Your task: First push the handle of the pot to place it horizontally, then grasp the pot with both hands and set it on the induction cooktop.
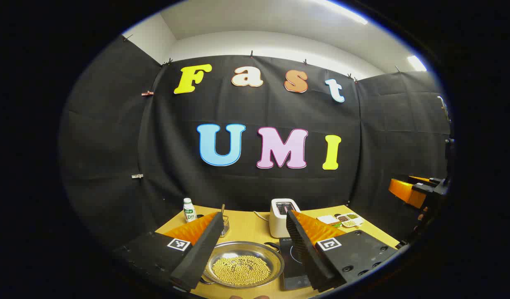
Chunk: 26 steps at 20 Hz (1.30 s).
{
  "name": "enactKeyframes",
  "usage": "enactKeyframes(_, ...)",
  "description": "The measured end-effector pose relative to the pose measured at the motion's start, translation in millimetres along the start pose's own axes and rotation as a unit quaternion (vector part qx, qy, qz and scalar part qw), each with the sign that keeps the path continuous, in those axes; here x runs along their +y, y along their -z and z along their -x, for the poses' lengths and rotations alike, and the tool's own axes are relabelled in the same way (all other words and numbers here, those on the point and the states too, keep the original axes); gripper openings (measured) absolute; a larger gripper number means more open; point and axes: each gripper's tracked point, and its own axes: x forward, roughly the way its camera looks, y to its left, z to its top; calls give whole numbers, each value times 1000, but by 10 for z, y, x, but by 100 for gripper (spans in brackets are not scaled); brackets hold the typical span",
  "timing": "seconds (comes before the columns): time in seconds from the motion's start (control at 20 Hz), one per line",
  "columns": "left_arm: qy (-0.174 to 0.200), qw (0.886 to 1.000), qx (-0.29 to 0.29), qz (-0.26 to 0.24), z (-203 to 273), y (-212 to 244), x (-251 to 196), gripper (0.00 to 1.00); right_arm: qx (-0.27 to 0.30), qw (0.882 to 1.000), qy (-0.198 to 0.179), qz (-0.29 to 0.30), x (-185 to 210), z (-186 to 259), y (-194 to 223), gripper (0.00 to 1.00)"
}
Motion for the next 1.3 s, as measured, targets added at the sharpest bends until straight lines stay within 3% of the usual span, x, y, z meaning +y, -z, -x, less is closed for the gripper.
enactKeyframes(0.4,-9,1000,18,4,-44,104,66,95,7,1000,-14,4,1,-100,80,98)
enactKeyframes(0.9,-47,998,31,34,-111,226,-204,95,24,997,-71,-4,-176,-449,272,98)
enactKeyframes(1.15,-69,997,36,4,-113,160,-132,95,19,997,-69,-10,-230,-426,214,98)
enactKeyframes(1.3,-55,998,38,1,-140,129,-158,95,13,998,-60,0,-214,-401,183,98)
